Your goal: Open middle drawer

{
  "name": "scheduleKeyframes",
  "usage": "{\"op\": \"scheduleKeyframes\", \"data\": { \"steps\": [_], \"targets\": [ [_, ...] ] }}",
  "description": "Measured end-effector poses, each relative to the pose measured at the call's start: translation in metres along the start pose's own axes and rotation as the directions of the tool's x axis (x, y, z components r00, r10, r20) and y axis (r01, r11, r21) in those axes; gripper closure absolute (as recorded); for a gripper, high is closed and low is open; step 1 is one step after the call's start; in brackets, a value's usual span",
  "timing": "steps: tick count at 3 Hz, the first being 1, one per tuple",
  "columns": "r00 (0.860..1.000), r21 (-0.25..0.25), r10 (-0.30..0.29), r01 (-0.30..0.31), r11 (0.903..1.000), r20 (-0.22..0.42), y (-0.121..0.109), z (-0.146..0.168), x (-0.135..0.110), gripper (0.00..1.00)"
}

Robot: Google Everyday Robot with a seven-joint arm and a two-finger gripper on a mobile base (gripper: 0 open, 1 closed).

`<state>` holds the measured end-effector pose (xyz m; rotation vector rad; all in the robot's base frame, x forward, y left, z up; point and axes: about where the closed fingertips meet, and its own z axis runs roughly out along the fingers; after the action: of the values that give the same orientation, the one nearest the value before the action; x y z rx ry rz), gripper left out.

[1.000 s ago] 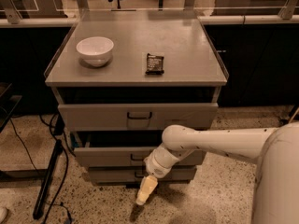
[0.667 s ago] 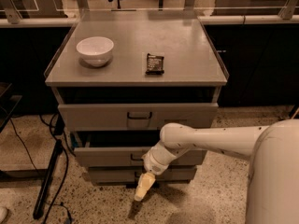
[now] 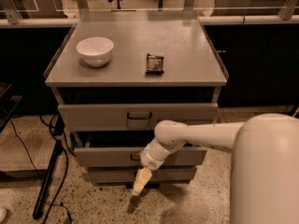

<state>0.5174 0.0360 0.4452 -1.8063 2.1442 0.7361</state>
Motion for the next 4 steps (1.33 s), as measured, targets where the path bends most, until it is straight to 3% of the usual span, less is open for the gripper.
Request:
{"op": "scheduleKeyframes", "data": {
  "steps": [2, 4],
  "targets": [
    [1.0, -0.007, 0.022, -0.022, 0.9997, -0.018, -0.013, 0.017, 0.006, 0.0],
    [0.999, -0.041, 0.038, -0.039, 0.9984, -0.03, -0.002, 0.03, 0.017, 0.0]
  ]
}}
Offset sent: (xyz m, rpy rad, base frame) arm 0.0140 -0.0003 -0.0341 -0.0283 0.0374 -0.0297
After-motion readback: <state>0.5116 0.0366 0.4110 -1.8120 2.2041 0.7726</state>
